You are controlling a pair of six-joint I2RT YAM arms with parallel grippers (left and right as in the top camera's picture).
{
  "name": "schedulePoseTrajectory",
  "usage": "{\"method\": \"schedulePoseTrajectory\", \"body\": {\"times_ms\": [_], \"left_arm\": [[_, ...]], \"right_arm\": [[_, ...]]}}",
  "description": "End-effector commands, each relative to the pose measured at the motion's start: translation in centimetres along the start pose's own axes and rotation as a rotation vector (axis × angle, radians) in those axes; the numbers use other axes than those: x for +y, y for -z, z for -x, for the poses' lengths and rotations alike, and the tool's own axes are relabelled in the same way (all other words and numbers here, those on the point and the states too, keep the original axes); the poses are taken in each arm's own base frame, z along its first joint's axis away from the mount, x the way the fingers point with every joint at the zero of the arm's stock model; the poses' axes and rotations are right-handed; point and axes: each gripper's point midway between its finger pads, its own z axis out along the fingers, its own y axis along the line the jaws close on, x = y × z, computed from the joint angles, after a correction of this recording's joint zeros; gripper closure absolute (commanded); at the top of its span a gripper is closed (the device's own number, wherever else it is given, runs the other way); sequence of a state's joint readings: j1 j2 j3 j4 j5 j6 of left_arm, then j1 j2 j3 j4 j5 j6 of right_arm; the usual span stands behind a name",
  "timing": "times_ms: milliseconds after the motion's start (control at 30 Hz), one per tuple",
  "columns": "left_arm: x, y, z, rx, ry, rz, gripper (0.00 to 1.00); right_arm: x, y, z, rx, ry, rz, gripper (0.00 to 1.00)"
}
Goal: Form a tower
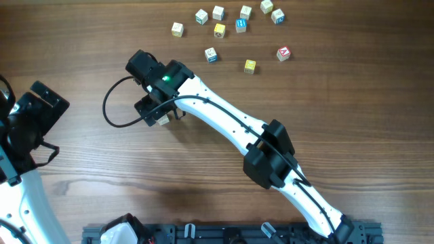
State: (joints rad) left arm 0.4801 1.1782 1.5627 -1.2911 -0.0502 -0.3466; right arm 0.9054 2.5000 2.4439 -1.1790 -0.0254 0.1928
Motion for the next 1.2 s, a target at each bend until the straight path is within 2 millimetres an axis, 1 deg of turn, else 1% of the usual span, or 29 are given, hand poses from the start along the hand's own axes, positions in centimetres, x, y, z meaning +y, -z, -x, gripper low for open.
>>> {"method": "schedulePoseTrajectory", "body": {"times_ms": [0,67,133,167,333,467,533,600,700,767,833,1167], "left_arm": [[-0.1,0.3,0.2,-0.005,0.011,-0.011,0.0],[-0.1,0.3,0.2,-0.005,0.011,-0.011,0.0],[-0.1,0.3,0.2,-0.005,0.012,-0.011,0.0],[-0.1,0.3,0.2,-0.005,0.011,-0.011,0.0],[-0.1,0.3,0.2,-0.005,0.012,-0.011,0.0],[-0.1,0.3,0.2,-0.005,0.011,-0.011,0.0],[-0.1,0.3,0.2,-0.005,0.012,-0.011,0.0],[-0.1,0.3,0.2,-0.005,0.012,-0.011,0.0],[-0.1,0.3,0.2,-0.005,0.011,-0.011,0.0],[-0.1,0.3,0.2,-0.005,0.012,-0.011,0.0],[-0.1,0.3,0.2,-0.005,0.011,-0.011,0.0],[-0.1,0.3,0.2,-0.005,0.011,-0.011,0.0]], "right_arm": [[0.8,1.2,0.4,-0.022,-0.014,0.029,0.05],[1.1,1.1,0.5,-0.022,-0.02,0.046,0.09],[1.8,1.1,0.7,-0.029,-0.008,0.083,0.09],[1.8,1.0,0.8,-0.033,-0.009,0.083,0.1],[2.1,-1.1,-0.6,0.025,-0.002,0.075,0.19],[2.0,-1.6,-1.1,0.046,-0.002,0.069,0.2],[1.6,-1.9,-1.1,0.048,-0.002,0.046,0.19],[1.4,-2.8,-1.9,0.079,-0.006,0.037,0.19],[1.2,-3.8,-2.4,0.103,-0.008,0.031,0.23],[1.1,-4.6,-2.8,0.118,-0.009,0.028,0.28],[1.1,-4.8,-3.0,0.126,-0.017,0.026,0.33],[1.0,-4.8,-3.4,0.14,-0.016,0.023,0.52]]}}
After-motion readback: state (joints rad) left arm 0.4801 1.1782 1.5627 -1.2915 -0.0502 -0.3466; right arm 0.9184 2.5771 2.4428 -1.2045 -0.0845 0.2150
